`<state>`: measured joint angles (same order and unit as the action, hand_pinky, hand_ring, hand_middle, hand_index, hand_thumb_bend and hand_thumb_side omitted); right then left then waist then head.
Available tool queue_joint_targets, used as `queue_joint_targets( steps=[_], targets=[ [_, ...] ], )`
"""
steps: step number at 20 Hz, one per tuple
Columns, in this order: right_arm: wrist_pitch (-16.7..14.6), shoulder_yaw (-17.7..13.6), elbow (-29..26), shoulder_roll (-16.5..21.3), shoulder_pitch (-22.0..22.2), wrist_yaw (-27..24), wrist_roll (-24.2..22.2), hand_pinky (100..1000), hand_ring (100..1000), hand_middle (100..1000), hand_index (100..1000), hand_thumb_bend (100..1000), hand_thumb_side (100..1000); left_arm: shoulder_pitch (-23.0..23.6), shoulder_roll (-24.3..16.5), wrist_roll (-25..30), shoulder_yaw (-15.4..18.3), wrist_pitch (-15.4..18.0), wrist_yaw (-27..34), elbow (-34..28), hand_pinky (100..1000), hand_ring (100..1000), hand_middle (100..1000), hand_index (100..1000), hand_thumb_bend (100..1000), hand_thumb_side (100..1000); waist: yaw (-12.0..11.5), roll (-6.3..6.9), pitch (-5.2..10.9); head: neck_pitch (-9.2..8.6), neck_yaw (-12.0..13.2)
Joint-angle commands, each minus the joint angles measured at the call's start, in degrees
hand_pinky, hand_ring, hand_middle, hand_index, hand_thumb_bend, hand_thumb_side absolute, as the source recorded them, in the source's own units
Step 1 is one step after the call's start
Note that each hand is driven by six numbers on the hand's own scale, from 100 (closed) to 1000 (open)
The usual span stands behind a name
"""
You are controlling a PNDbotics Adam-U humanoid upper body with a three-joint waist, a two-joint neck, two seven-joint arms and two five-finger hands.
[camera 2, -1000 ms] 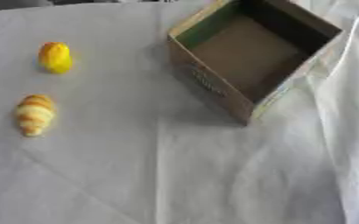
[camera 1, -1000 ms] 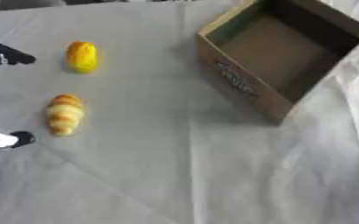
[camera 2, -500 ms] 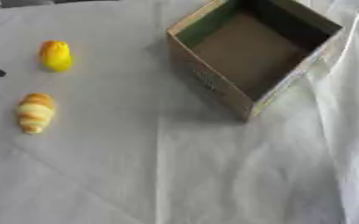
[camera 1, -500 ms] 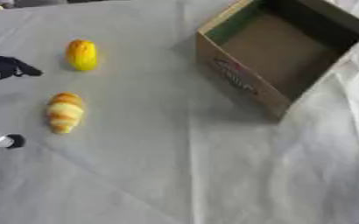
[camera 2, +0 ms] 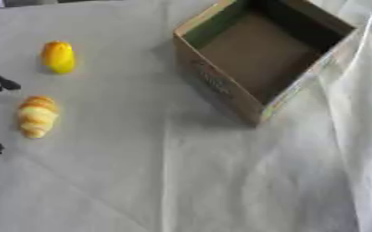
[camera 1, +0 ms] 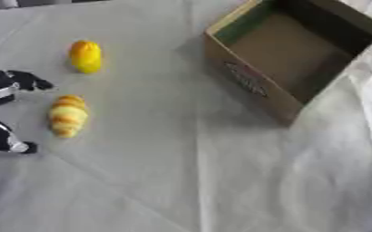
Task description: Pick up objects on the table and place them in the box.
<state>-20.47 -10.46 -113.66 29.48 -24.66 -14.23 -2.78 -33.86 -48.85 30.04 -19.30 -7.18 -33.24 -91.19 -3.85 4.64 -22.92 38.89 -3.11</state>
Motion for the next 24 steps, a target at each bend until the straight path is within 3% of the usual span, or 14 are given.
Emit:
queue_joint_targets(
  steps=[1,3,13,17,20,24],
  targets=[
    [-0.03,0.09,-0.93,0.84,-0.62,-0.38,-0.37,874,1000,631,837,100,585,-1.88,0.04,-0.26,0.04,0.12,0.88,1.59,865,853,824,934,547,142,0.12,-0.15,1.21,0.26,0.30],
    [0.07,0.21,-0.93,0.81,-0.66,-0.42,-0.54,874,1000,630,837,100,584,-2.75,0.68,-0.33,-0.22,-0.11,1.68,1.98,865,852,823,933,513,171,0.21,-0.14,1.19,0.30,0.38],
    [0.53,0.59,-0.93,0.45,-1.27,-0.83,-0.80,875,1000,628,837,100,587,-6.47,3.75,1.74,-2.11,0.12,0.67,6.13,859,848,820,922,539,182,1.05,0.03,0.95,0.21,1.05],
    [0.59,0.65,-0.93,0.38,-1.46,-1.08,-0.85,875,1000,628,838,100,589,-6.84,4.37,1.84,-2.71,0.71,-0.79,7.69,810,798,775,882,514,158,1.26,0.14,0.99,0.28,1.34],
    [0.62,0.72,-0.93,0.40,-1.48,-1.20,-0.95,875,1000,627,838,100,588,-6.86,4.42,1.78,-2.88,1.00,-1.72,7.96,771,757,734,846,470,129,1.29,0.18,1.03,0.36,1.44],
    [0.68,0.87,-0.93,0.45,-1.38,-1.27,-1.20,876,1000,626,838,100,588,-6.72,4.13,0.98,-2.72,1.05,-2.79,7.11,694,664,636,760,315,100,1.31,0.24,1.07,0.50,1.55]
  ],
)
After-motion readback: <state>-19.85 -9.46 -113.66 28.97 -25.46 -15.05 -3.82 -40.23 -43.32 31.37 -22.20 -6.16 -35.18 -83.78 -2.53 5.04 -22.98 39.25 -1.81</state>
